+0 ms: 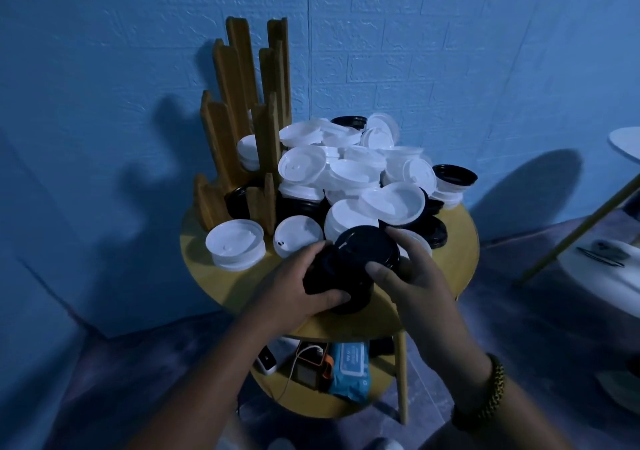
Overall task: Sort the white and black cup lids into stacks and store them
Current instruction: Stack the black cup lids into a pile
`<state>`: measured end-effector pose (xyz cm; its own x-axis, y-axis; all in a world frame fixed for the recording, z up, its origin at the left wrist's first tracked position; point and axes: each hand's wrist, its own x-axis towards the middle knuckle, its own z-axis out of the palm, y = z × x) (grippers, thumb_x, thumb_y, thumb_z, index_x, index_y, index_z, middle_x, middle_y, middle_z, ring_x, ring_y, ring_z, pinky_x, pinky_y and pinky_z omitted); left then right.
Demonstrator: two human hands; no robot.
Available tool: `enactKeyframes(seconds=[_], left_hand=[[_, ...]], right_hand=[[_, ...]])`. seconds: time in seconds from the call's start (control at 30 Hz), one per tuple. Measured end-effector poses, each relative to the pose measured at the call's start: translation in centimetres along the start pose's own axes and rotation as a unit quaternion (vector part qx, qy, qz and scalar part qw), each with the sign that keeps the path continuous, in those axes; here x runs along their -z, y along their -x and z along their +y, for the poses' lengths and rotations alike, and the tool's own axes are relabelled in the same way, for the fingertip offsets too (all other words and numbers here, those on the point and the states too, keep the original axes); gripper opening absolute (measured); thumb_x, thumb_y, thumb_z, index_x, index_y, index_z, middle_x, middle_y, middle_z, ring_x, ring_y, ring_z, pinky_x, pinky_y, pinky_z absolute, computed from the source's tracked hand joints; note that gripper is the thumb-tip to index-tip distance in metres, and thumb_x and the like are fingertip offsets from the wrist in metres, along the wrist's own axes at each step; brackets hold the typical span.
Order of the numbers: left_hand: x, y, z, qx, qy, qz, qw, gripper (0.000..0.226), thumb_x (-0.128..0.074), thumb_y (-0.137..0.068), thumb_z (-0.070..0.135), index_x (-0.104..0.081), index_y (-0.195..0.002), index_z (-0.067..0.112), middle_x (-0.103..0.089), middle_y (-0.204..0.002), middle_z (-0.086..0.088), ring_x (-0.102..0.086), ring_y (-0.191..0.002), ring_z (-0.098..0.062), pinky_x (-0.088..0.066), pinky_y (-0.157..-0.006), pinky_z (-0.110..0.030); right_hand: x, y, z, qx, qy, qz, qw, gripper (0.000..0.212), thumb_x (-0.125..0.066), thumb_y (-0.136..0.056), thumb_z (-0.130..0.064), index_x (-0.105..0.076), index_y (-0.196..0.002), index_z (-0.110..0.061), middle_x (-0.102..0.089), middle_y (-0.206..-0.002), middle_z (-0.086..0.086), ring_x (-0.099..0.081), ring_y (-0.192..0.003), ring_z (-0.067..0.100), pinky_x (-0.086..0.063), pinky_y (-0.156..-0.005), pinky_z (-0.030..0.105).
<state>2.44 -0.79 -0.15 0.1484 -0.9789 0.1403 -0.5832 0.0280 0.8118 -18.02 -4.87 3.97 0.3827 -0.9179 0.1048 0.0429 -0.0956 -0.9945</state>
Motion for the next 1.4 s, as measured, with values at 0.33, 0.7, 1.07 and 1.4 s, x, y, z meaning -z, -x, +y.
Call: enactKeyframes(seconds=[0.33,0.7,1.07,1.4], left_hand=[[0.2,0.1,0.0,-0.002,-0.009,-0.005,1.0,0.08,-0.082,-0.073,0.06,-0.037,-0.14,0.061,-0.052,-0.137,0.031,-0.05,-0.124,0.009,-0.052,-0.102,-0.036],[0.1,0.2,0.6,-0.006,-0.061,-0.009,0.998,0.089,-0.078,-0.079,0.045,-0.022,-0.148,0.055,-0.049,-0.148,0.017,-0.051,-0.129,-0.007,-0.051,-0.103,-0.041],[0.0,0.2,0.6,-0.015,-0.081,-0.022,0.996,0.102,-0.081,-0.081,0.038,-0.011,-0.154,0.049,-0.039,-0.156,0.012,-0.047,-0.133,-0.011,-0.05,-0.102,-0.032],[0.0,0.4,0.8,-0.019,-0.078,-0.022,0.997,0.102,-0.083,-0.078,0.043,-0.014,-0.154,0.048,-0.04,-0.154,0.015,-0.044,-0.133,-0.006,-0.046,-0.1,-0.025]], right_hand=[[-1.0,0.5,1.8,0.024,0.191,0.023,0.981,0.056,-0.065,-0.08,-0.057,-0.044,-0.127,-0.034,-0.062,-0.108,-0.011,-0.063,-0.092,-0.001,-0.053,-0.068,0.017],[-2.6,-0.4,2.1,0.158,0.348,-0.004,0.924,0.042,-0.069,-0.084,-0.05,-0.051,-0.118,-0.034,-0.049,-0.114,-0.02,-0.047,-0.105,-0.002,-0.045,-0.083,0.018],[-3.2,-1.3,1.5,0.125,0.5,0.028,0.857,0.067,-0.057,-0.082,-0.068,-0.048,-0.136,-0.029,-0.047,-0.126,-0.004,-0.042,-0.112,0.013,-0.04,-0.089,0.026],[-2.2,-2.1,1.0,0.133,0.508,-0.068,0.848,0.066,-0.055,-0.089,-0.062,-0.038,-0.148,-0.037,-0.041,-0.143,-0.01,-0.035,-0.126,0.015,-0.037,-0.102,0.035]])
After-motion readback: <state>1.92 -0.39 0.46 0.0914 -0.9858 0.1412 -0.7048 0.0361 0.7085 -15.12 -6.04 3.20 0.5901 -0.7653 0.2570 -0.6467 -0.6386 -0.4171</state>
